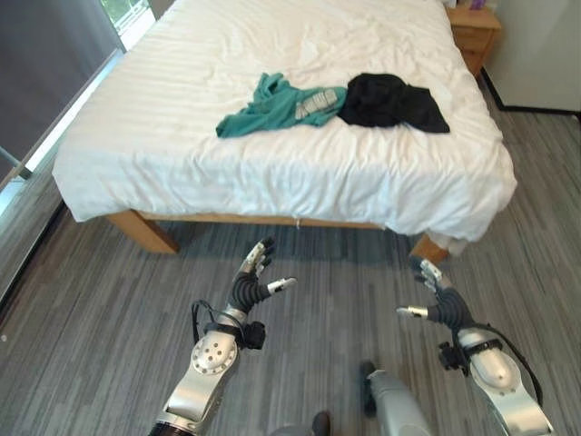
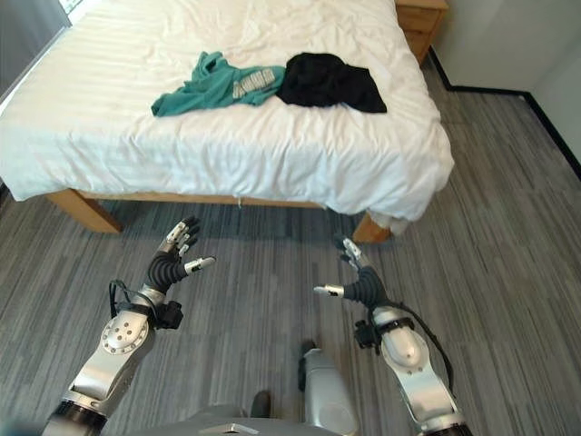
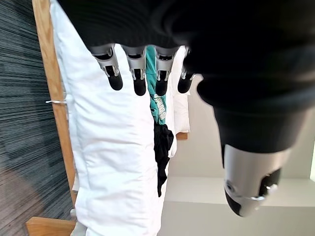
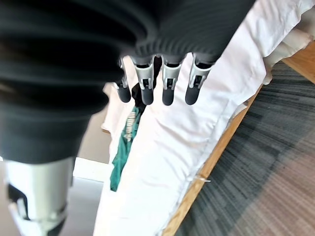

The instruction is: Pick up bed clothes into laundry basket.

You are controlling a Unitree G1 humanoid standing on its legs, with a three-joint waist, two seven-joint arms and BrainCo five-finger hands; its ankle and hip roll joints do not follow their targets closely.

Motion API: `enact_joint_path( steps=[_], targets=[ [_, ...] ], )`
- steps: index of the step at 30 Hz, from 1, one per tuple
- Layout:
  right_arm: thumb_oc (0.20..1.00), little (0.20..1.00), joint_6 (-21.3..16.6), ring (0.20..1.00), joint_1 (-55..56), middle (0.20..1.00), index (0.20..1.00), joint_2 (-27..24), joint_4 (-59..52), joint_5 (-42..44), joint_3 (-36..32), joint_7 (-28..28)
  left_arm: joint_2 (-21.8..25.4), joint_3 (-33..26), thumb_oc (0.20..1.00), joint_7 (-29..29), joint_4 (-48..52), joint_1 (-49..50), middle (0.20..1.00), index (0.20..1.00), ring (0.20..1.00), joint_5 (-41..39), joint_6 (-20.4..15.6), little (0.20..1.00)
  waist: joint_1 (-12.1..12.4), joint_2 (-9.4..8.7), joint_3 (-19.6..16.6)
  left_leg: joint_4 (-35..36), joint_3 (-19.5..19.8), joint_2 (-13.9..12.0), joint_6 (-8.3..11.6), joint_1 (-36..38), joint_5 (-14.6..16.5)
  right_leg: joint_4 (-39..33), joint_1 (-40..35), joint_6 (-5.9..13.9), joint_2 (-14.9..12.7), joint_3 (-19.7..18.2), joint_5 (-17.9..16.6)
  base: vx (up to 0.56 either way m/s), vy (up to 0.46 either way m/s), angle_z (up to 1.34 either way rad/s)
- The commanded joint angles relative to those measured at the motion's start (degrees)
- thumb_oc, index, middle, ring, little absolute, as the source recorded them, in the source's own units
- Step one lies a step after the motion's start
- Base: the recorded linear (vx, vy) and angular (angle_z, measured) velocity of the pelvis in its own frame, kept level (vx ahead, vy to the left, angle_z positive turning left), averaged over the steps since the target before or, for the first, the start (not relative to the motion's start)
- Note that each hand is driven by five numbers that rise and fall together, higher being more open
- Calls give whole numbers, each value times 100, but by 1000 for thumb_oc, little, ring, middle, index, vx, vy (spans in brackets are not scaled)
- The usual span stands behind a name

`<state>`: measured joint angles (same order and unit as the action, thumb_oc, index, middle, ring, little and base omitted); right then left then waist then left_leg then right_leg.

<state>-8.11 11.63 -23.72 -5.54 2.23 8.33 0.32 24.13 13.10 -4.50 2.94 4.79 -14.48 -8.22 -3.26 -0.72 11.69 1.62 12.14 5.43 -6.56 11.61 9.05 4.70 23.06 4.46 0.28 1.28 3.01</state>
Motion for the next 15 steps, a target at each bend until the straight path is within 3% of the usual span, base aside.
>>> enact_joint_path(
  steps=[1, 3, 4, 7, 8, 10, 12, 14, 15],
  targets=[
    [1000, 1000, -216, 1000, -208, 1000, 1000, -57, -74, -72, -267, -60, 83, -153, 1000, 72, 328, 63, 1000, 1000, 1000, 311, -331, 1000, 16, 7, -43, 338, -24, -147, 389, -5, -66, -627, -786, 322, -123, 225, -951, 597, -155, 32],
    [1000, 1000, -195, 1000, -84, 1000, 1000, -23, -76, -131, -300, -49, 23, -171, 1000, 128, 267, 130, 1000, 1000, 1000, 278, -350, 1000, -17, 21, -123, 338, 63, -268, 415, 391, 83, -684, -925, 283, -91, 285, -1025, 677, -182, 17],
    [1000, 1000, -185, 1000, 68, 1000, 1000, -8, -112, -202, -359, -43, -57, -137, 1000, 154, 267, 257, 1000, 1000, 1000, 267, -358, 1000, -51, 50, -238, -84, 8, -349, 544, 458, -45, -687, -1163, 115, -25, 209, -1083, 548, -140, 35],
    [1000, 1000, -157, 1000, -63, 1000, 1000, -102, -60, -388, -574, -439, -138, -81, 1000, 53, 215, 156, 1000, 1000, 1000, 121, -315, 1000, 2, 119, -110, -2594, -466, -350, 1095, -460, -800, -724, -1796, -111, 49, 265, -925, 436, -160, 22],
    [1000, 1000, -135, 1000, -165, 1000, 1000, -134, -92, -531, -719, -641, -134, -95, 1000, -19, 235, 84, 1000, 1000, 1000, 36, -299, 1000, 49, 28, -39, -3366, -553, -294, 1139, -883, -1103, -735, -1946, -211, 15, 271, -834, 327, -205, -10],
    [1000, 1000, 10, 1000, -491, 1000, 1000, -382, -251, -1288, -1141, -1462, -81, -85, 1000, -178, 355, 37, 1000, 1000, 1000, -42, -341, 1000, 225, -109, 110, -4331, -895, -330, 1036, -1696, -979, -808, -2260, -325, -47, 243, -668, 323, -199, -12],
    [1000, 1000, 58, 1000, -864, 1000, 1000, -497, -338, -1753, -1420, -2169, -92, 11, 1000, -327, 366, -14, 1000, 1000, 1000, -44, -413, 1000, 324, -149, 111, -3797, -1208, -532, 851, -2046, -677, -861, -2508, -316, -96, 217, -508, 370, -59, -29],
    [1000, 1000, 170, 1000, -1281, 1000, 1000, -710, -491, -2325, -1724, -2771, -109, 67, 1000, -386, 344, 20, 1000, 1000, 1000, -98, -420, 1000, 460, -214, 66, -2550, -1331, -504, 687, -2080, -476, -912, -2706, -228, -187, 153, -399, 426, 66, -9],
    [1000, 1000, 253, 1000, -1456, 1000, 1000, -843, -483, -2610, -1802, -2973, -108, 86, 1000, -397, 339, 82, 1000, 1000, 1000, -101, -423, 1000, 534, -181, 19, -1898, -1208, -515, 671, -2061, -447, -921, -2798, -190, -160, 114, -312, 450, 120, -5]
  ],
)
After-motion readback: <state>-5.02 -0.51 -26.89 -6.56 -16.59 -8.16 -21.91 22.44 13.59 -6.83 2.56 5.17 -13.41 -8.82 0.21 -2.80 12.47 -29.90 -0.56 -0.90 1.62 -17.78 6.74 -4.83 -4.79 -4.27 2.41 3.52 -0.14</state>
